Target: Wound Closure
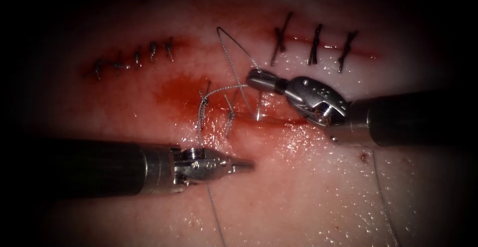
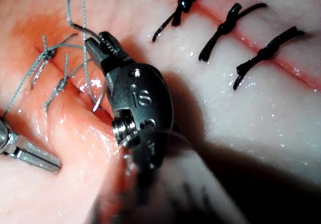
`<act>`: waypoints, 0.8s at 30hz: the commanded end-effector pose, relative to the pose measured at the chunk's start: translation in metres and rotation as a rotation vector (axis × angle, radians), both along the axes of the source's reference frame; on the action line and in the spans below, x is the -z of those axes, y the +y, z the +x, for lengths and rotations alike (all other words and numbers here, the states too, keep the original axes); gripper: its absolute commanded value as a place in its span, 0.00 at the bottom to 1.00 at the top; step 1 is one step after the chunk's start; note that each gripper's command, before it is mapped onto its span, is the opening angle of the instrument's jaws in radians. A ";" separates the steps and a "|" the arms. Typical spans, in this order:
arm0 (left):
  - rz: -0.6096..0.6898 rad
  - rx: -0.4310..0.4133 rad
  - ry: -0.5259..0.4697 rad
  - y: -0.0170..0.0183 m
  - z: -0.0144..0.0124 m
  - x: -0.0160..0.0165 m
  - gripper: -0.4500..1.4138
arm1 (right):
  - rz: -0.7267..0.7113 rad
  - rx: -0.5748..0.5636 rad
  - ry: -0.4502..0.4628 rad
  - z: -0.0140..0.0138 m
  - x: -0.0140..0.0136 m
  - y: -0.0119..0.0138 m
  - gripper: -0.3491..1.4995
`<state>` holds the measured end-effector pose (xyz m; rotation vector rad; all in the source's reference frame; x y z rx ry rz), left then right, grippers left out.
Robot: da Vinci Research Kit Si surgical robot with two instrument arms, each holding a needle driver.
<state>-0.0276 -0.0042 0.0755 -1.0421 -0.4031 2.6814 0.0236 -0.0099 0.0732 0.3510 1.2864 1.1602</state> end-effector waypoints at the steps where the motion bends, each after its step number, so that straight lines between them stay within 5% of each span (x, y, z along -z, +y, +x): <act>1: 0.001 -0.001 0.000 -0.0008 -0.0004 -0.0005 0.26 | 0.043 -0.013 0.016 0.0007 -0.0002 -0.0003 0.00; 12: 0.000 -0.004 -0.001 -0.0008 -0.0002 -0.0006 0.25 | 0.334 -0.025 0.127 0.0007 -0.0002 -0.0004 0.00; 24: -0.003 -0.004 0.002 -0.0006 0.0000 -0.0007 0.25 | 0.474 0.018 0.209 0.0014 0.0002 -0.0017 0.00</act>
